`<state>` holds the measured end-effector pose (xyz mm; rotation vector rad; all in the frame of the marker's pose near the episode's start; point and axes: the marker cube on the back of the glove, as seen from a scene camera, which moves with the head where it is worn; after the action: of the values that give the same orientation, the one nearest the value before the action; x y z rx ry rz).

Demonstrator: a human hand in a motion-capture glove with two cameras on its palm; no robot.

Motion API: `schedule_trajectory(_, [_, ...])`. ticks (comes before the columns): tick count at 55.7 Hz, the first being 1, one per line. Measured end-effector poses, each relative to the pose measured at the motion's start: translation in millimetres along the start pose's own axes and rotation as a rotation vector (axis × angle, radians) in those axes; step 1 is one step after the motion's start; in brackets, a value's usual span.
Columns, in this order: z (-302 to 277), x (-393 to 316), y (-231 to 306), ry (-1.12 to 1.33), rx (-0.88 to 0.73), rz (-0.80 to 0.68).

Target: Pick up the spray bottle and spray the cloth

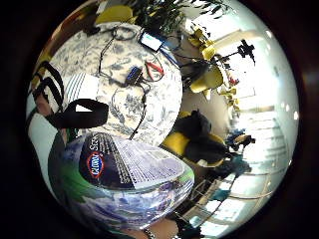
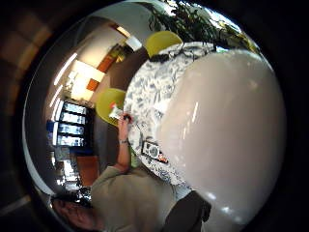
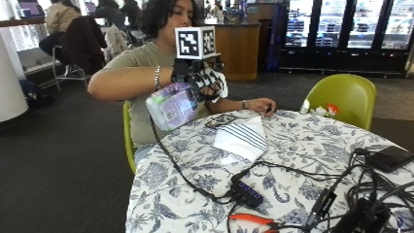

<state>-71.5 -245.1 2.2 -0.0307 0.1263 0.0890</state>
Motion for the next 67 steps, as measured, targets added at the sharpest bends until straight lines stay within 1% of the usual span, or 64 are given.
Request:
schedule_trajectory(12, [64, -35, -16, 0.113, -0.224, -0.046])
schedule_trajectory(20, [97, -36, -18, 0.236, -0.297, -0.057])
schedule_trajectory(28, [106, -31, -19, 0.287, -0.277, -0.049])
schedule_trajectory(32, [93, -36, -18, 0.263, -0.211, -0.055])
schedule_trajectory(37, [63, -43, -23, 0.214, -0.097, -0.046])
schedule_trajectory(45, [8, -64, -42, -0.01, 0.1, -0.072])
schedule_trajectory(54, [-34, -98, -66, -0.406, 0.268, -0.136])
schedule_trajectory(61, [-44, -125, -95, -0.783, 0.316, -0.177])
schedule_trajectory(67, [-30, -157, -127, -1.064, 0.371, -0.164])
